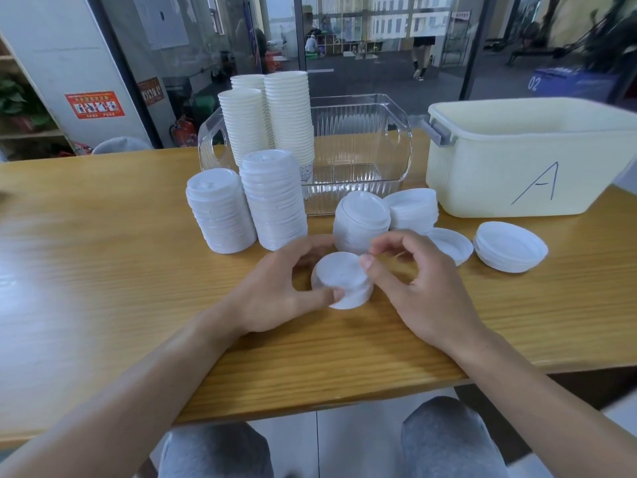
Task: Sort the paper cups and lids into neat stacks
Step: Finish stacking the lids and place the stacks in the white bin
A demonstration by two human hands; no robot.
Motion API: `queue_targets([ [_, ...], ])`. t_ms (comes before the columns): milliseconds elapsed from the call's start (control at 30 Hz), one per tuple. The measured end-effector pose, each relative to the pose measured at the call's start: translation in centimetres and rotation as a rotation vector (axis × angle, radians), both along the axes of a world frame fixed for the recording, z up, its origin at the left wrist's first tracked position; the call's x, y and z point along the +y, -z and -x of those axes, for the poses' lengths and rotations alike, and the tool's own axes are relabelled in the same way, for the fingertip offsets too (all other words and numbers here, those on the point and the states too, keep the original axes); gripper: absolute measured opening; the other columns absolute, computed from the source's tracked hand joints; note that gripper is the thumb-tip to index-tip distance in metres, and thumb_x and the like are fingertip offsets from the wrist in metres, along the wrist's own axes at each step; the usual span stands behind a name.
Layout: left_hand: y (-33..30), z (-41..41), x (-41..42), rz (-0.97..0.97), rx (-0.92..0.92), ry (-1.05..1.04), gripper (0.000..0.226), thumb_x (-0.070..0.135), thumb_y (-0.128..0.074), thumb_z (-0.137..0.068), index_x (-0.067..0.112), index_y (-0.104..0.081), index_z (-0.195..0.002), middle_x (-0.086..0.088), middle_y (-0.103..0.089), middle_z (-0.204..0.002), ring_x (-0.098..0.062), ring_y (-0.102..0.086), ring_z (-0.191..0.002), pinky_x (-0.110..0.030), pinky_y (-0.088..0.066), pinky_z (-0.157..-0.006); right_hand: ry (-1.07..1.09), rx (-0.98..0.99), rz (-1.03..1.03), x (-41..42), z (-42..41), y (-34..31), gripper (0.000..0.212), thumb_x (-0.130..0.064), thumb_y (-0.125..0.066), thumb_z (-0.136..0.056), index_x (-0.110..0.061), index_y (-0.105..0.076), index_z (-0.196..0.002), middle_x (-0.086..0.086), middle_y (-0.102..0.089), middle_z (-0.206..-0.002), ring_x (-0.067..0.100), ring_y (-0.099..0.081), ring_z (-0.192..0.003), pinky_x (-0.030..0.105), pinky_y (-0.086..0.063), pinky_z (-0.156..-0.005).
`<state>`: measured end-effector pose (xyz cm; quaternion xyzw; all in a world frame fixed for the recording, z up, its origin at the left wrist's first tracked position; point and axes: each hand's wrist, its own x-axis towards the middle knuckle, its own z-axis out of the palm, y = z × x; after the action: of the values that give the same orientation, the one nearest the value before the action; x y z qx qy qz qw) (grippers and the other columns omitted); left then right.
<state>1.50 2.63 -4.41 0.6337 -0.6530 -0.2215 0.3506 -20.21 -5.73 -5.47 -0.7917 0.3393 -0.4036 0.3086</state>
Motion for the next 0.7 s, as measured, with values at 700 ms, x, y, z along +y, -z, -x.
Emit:
queue_targets([
  [700,-1.0,2.3,-8.3,0.24,-0.077,-0.179,0.08,0.038,-0.087,-0.078,0.028,-0.043,-0.145,0.013,-0.055,-0.135,-0.003,-0.05,-0.125,-0.019,-0.042,-0.1,0.224,0.413,-0.024,-10.3,0.3,-4.1,0.09,-0.054,-0.076,-0.085,-0.017,-0.037,-0.157,0.001,-0.043,-0.152,0.019,-0.042,-0.141,0.033,-0.038,-0.105],
])
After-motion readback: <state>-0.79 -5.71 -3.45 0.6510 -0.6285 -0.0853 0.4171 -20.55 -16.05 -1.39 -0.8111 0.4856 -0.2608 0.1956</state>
